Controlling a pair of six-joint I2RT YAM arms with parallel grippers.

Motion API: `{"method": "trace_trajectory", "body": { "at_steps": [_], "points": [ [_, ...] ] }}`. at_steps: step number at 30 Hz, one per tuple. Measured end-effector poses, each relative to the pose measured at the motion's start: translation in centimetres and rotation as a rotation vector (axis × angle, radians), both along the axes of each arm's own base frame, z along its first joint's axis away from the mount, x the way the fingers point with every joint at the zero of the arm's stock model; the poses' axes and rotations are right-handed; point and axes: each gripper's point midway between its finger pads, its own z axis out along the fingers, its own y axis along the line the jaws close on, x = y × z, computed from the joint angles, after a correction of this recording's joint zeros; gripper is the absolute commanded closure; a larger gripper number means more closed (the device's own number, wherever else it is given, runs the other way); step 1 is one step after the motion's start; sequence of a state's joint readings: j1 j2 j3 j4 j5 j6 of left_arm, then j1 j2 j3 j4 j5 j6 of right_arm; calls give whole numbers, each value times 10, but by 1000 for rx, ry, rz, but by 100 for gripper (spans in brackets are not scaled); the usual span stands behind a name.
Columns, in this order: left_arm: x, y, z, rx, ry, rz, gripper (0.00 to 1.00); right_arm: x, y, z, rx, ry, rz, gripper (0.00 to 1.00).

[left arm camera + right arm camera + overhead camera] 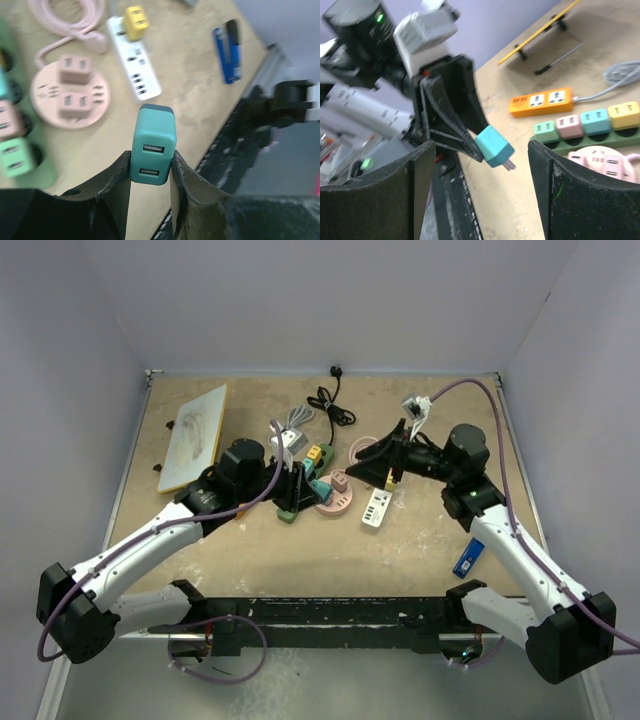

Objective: Insert the plug

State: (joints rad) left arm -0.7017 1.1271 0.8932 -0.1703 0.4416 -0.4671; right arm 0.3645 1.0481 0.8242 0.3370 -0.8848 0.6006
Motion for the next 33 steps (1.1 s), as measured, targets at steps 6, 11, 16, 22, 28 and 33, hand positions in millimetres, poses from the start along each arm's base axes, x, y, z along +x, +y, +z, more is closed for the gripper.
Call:
{"method": "trace_trajectory", "body": {
  "at_steps": [6, 11, 16, 22, 28, 33],
  "points": [
    [14, 60, -46, 365, -73, 138, 100, 39, -18, -6, -55, 37, -264, 26],
    [31, 105, -76, 608, -97, 229, 100, 57, -30, -33, -122, 126, -384, 27],
    [68, 153, -87, 702, -54, 360, 100, 61, -34, -43, -147, 156, -423, 27],
    [105, 167, -104, 784, 2, 366, 100, 59, -38, -45, -149, 153, -441, 27],
    [122, 167, -122, 817, 41, 313, 100, 51, -42, -54, -158, 153, -442, 27],
    [134, 163, -132, 813, 60, 272, 100, 49, -43, -54, -159, 144, -443, 27]
  ]
}}
